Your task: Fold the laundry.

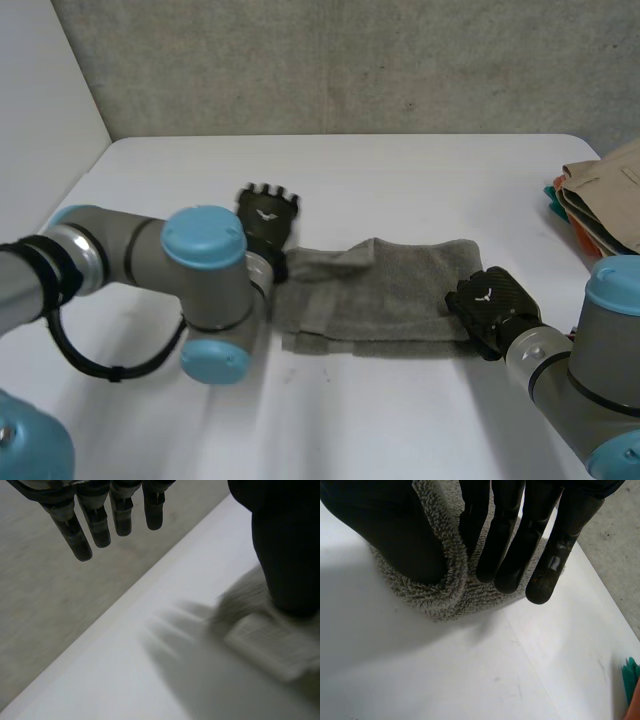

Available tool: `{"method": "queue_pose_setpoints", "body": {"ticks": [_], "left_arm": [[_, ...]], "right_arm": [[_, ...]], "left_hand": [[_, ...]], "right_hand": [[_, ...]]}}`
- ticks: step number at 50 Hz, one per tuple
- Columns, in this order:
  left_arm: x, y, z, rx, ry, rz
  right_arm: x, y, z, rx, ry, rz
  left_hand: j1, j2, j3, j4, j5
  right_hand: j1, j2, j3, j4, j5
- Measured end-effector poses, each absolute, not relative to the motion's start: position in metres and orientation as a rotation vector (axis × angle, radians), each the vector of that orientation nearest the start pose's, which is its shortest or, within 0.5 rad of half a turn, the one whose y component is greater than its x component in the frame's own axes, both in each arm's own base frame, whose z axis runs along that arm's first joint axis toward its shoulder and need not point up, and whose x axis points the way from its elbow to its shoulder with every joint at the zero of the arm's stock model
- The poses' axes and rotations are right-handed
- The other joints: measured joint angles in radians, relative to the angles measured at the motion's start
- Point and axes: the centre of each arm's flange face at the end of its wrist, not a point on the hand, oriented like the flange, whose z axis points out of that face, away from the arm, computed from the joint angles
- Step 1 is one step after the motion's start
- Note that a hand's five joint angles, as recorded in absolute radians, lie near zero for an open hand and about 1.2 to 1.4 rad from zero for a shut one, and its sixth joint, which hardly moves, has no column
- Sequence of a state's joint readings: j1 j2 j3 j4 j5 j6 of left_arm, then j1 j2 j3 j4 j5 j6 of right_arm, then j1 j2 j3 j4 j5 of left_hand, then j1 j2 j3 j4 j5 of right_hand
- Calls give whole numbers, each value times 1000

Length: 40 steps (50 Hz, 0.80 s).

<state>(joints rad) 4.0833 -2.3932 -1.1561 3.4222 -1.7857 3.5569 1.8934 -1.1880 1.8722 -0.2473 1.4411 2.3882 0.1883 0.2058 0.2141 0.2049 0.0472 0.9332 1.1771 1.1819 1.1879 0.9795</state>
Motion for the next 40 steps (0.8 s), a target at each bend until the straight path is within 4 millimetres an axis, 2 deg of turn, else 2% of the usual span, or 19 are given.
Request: {"method": "queue_pose_setpoints", "body": {"ticks": [2,4,8,12,17,23,24,26,29,31,32,33,35,40], "left_arm": [[-343,-313,138,883,2125,-2030],[-339,-313,137,872,2133,-2008],[-336,-300,134,910,2163,-1971],[-333,-277,142,971,2186,-1963],[-325,-258,157,994,2190,-1975],[-313,-245,174,983,2180,-1995],[-309,-242,178,979,2178,-2001],[-307,-241,180,975,2177,-2003],[-297,-239,186,955,2176,-2006],[-293,-240,187,941,2176,-2005],[-292,-240,188,938,2176,-2004],[-289,-242,188,926,2177,-2000],[-286,-243,189,914,2177,-1997],[-280,-247,188,890,2180,-1985]], "right_arm": [[230,-243,127,-1505,2312,-1752],[229,-244,128,-1504,2314,-1756],[230,-245,130,-1504,2310,-1767],[231,-246,133,-1517,2295,-1788],[234,-251,139,-1582,2264,-1839],[243,-261,158,-1797,2130,-1999],[252,-261,165,-1867,2036,-2061],[259,-260,169,-1905,1969,-2097],[302,-245,183,-2046,1575,-2241],[329,-231,185,-2098,1326,-2280],[333,-229,185,-2105,1286,-2282],[351,-219,180,-2127,1136,-2272],[367,-208,173,-2139,1004,-2241],[399,-183,141,-2132,836,-2095]], "left_hand": [[0,0,0,0,0],[0,0,0,0,0],[0,0,0,0,0],[0,0,0,0,0],[0,0,0,0,0],[0,0,0,0,0],[0,0,0,0,0],[0,0,0,0,0],[0,0,0,0,0],[0,0,0,0,0],[0,0,0,0,0],[0,0,0,0,0],[0,0,0,0,0],[0,0,0,0,0]], "right_hand": [[0,0,0,0,0],[0,0,0,0,0],[0,0,0,0,0],[6,0,0,0,0],[13,0,0,0,0],[13,0,0,1,0],[13,0,0,1,0],[22,0,0,2,0],[23,0,0,4,0],[23,0,0,4,0],[23,0,0,4,0],[23,0,0,4,0],[23,0,0,4,0],[-24,-49,-35,-30,-34]]}}
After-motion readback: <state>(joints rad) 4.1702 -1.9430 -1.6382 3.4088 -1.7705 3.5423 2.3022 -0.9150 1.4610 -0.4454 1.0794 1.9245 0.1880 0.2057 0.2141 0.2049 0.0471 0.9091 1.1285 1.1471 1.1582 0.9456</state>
